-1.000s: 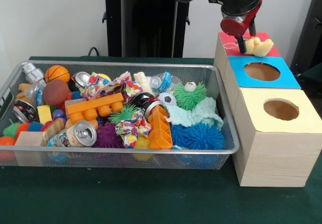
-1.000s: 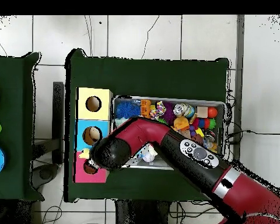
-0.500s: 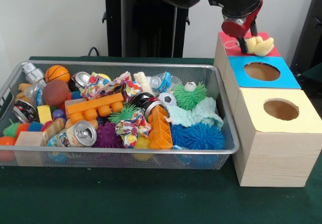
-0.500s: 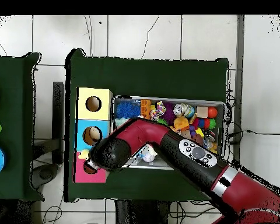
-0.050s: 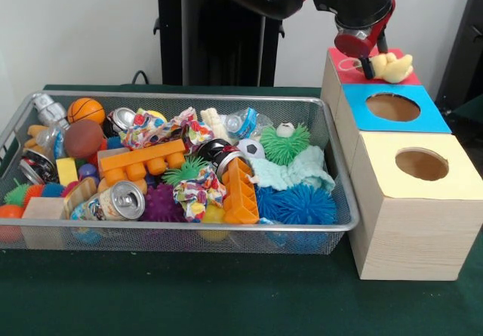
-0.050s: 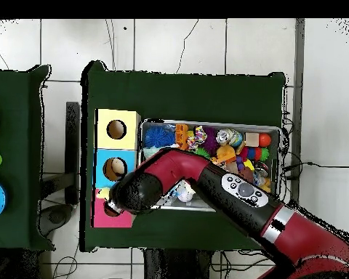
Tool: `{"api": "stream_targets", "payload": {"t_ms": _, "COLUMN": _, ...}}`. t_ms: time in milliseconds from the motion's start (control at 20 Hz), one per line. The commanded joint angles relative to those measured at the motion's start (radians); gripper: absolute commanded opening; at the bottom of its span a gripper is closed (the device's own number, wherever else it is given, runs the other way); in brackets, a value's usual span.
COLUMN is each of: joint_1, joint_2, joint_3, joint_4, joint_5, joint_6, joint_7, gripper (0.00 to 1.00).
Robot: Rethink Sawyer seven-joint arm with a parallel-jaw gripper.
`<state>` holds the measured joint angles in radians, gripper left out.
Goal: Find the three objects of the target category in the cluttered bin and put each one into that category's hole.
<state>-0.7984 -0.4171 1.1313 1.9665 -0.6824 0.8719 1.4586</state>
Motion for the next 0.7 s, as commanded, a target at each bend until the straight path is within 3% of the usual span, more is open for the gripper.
{"api": "stream_targets", "payload": {"t_ms": 50, "joint_1": -0.013, "joint_2": 0.045, "joint_3": -0.044, "joint_4": 0.02, "joint_5": -0.034, "joint_6": -0.019, "joint_7": -0.156, "gripper": 0.0}}
{"api": "stream_targets", "payload": {"t_ms": 200, "joint_1": -0.021, "joint_2": 0.044, "joint_3": -0.01, "joint_4": 0.023, "joint_5": -0.052, "joint_6": 0.018, "joint_7": -0.261, "gripper": 0.0}}
{"api": "stream_targets", "payload": {"t_ms": 300, "joint_1": -0.034, "joint_2": 0.023, "joint_3": -0.013, "joint_4": 0.053, "joint_5": -0.01, "joint_6": 0.047, "joint_7": -0.208, "gripper": 0.0}}
{"api": "stream_targets", "payload": {"t_ms": 450, "joint_1": -0.04, "joint_2": 0.019, "joint_3": 0.03, "joint_4": 0.063, "joint_5": 0.01, "joint_6": 0.053, "joint_7": -0.236, "gripper": 0.0}}
{"api": "stream_targets", "payload": {"t_ms": 700, "joint_1": -0.015, "joint_2": -0.011, "joint_3": 0.008, "joint_4": 0.061, "joint_5": 0.063, "joint_6": 0.121, "joint_7": -0.171, "gripper": 0.0}}
